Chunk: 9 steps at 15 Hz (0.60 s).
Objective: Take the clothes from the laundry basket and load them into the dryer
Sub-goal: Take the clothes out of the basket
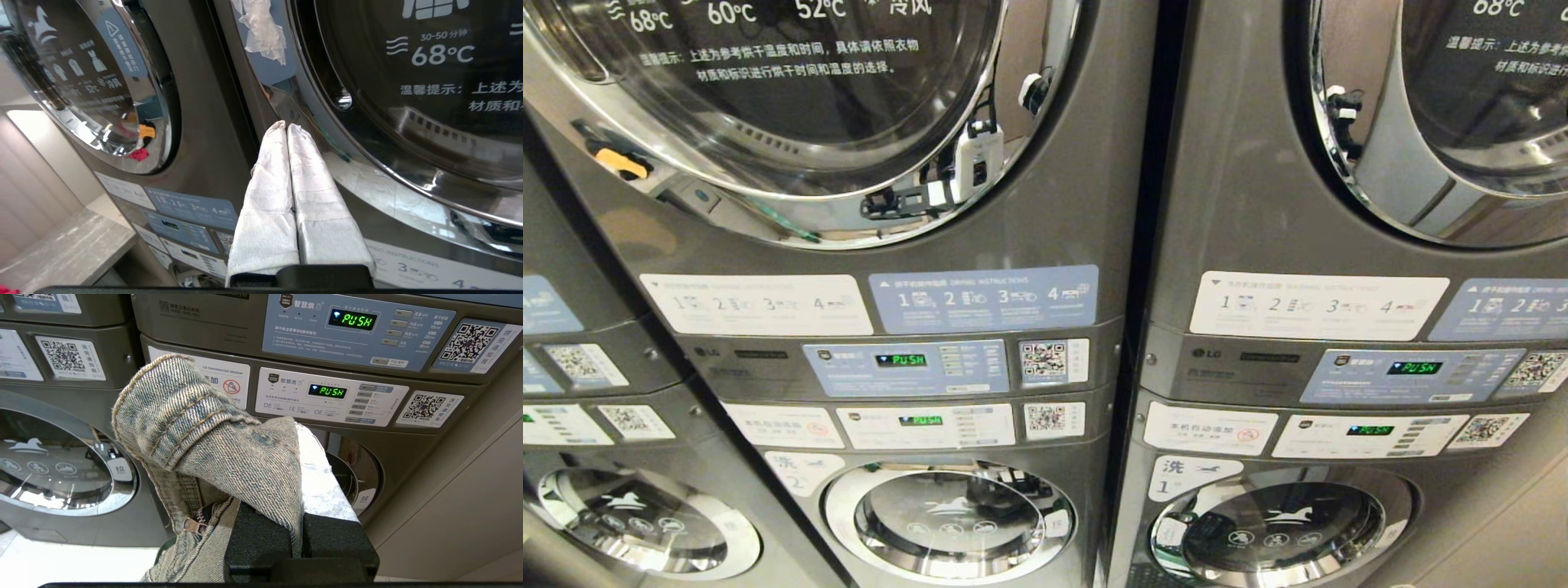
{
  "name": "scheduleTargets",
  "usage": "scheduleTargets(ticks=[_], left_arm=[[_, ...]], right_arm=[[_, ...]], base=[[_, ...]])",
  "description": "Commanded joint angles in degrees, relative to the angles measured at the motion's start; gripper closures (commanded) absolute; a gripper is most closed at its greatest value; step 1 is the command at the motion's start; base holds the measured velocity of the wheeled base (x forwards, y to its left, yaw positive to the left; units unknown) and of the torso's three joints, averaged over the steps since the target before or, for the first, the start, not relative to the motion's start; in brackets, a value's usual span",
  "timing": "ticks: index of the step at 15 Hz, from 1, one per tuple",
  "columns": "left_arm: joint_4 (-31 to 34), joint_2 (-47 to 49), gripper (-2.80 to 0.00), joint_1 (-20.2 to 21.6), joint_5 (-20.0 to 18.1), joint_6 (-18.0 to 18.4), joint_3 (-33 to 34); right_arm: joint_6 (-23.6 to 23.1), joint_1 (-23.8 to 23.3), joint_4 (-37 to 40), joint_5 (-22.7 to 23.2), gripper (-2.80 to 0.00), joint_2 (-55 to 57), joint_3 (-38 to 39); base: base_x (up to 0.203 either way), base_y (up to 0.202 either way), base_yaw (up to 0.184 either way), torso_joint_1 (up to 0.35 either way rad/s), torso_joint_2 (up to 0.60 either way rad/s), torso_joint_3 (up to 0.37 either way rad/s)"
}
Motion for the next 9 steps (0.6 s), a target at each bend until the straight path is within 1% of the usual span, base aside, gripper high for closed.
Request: scheduleTargets(ticks=[1,2,4,6,9], left_arm=[[-0.2,-0.2,0.00,0.2,0.2,0.8,0.1],[-0.3,0.3,0.00,0.5,0.5,0.8,-0.3],[-0.2,1.5,0.00,0.6,3.4,0.4,-2.1],[0.0,1.6,0.00,0.7,4.1,-1.4,-2.3],[-0.4,2.5,0.00,2.0,6.4,-2.7,-1.6]], right_arm=[[0.0,0.0,0.0,0.0,0.00,0.1,0.0],[0.0,0.0,0.0,0.0,0.00,0.1,0.0],[0.0,0.0,0.0,0.0,0.00,0.1,0.0],[0.0,0.0,0.0,0.0,0.00,0.1,0.0],[0.0,0.0,0.0,0.0,0.00,0.1,0.0]], base=[[0.000,0.000,0.000,0.000,0.00,0.000],[0.000,0.000,0.000,0.000,0.00,0.000],[0.000,0.000,0.000,0.000,0.00,0.000],[0.000,0.000,0.000,0.000,0.00,0.000],[0.000,0.000,0.000,0.000,0.00,0.000]])
